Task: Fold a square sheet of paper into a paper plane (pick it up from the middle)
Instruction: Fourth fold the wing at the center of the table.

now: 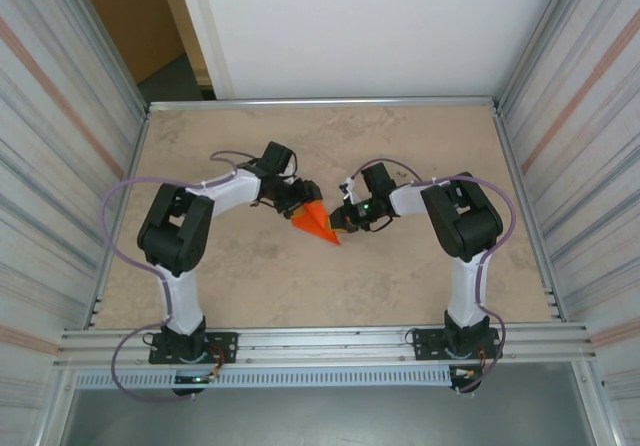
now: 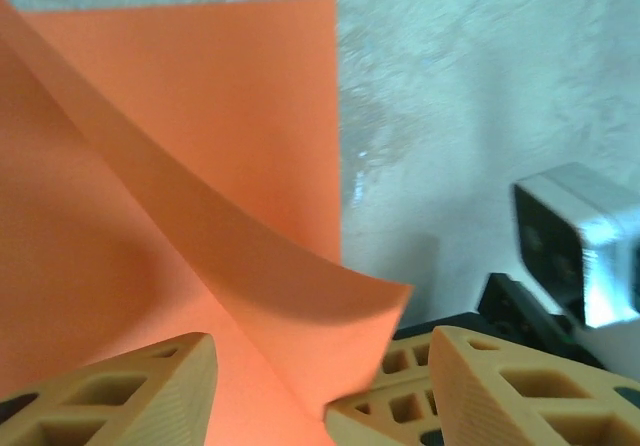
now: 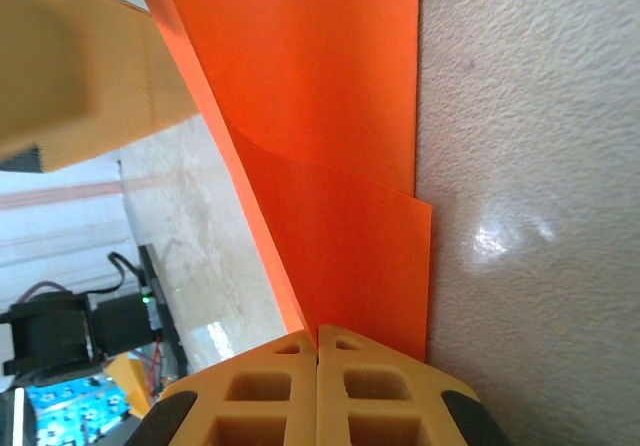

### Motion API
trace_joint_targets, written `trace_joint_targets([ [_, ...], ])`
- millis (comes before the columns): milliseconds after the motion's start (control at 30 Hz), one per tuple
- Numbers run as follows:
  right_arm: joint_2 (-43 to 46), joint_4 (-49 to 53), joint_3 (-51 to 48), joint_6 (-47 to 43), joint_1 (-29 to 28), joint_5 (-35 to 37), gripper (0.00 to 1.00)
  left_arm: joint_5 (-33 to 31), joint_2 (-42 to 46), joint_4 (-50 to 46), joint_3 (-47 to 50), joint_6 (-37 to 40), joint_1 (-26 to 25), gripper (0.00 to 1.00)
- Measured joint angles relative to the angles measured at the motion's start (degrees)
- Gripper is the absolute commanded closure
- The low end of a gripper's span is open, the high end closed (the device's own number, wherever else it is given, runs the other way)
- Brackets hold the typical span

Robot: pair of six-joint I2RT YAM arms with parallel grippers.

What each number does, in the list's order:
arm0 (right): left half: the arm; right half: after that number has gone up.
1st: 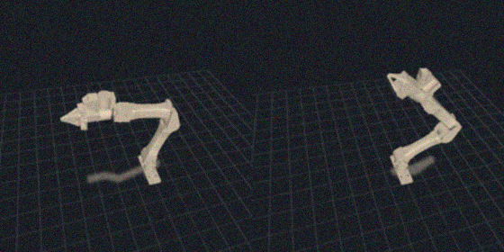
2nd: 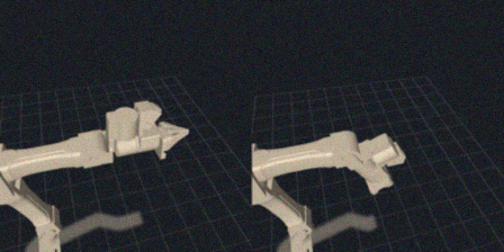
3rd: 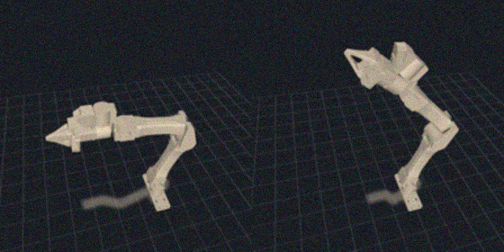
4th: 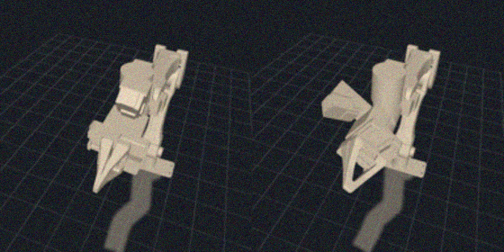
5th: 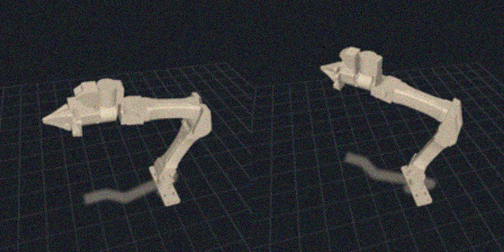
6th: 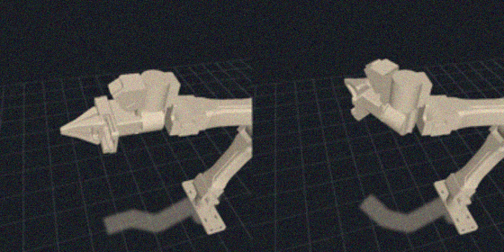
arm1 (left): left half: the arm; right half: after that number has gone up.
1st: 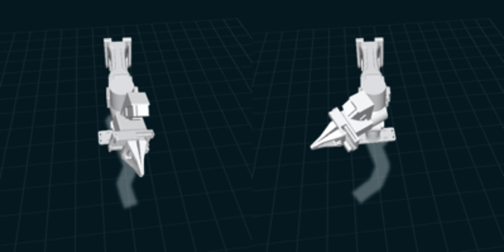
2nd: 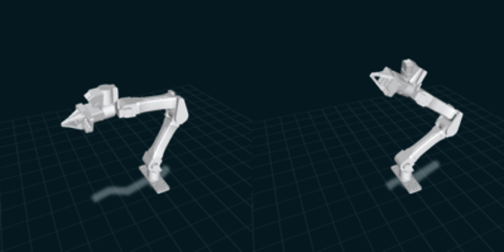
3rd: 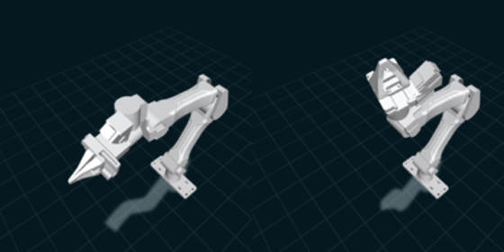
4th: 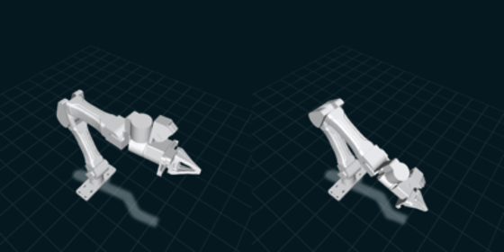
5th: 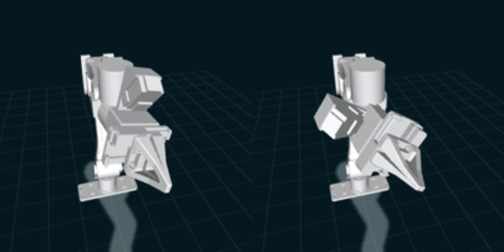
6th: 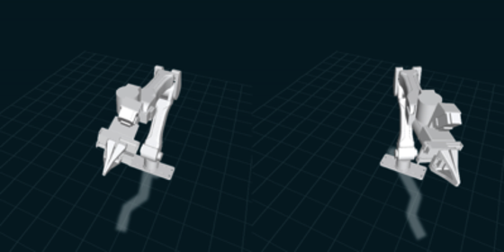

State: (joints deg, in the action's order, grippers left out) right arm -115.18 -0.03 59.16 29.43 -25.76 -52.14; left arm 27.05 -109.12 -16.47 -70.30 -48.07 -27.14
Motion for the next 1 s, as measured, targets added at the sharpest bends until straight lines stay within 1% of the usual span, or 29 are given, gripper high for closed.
trace_joint_targets([
  [100,-0.31,-0.02,0.0,1.27,0.37,-0.7,0.97,0.59,2.21,3.21,2.29,-0.59,0.55,0.45],
  [433,-1.4,0.0,0.02,4.2,1.51,-1.95,0.97,5.31,2.67,13.88,8.24,-3.82,0.52,0.68],
  [733,-1.79,0.04,0.33,4.7,1.6,-2.54,0.97,8.96,-0.52,19.65,8.07,-4.76,0.48,0.78],
  [1000,-1.81,0.04,0.33,4.7,1.79,-2.64,0.96,10.19,-3.13,20.31,7.74,-4.81,0.39,0.8],
])
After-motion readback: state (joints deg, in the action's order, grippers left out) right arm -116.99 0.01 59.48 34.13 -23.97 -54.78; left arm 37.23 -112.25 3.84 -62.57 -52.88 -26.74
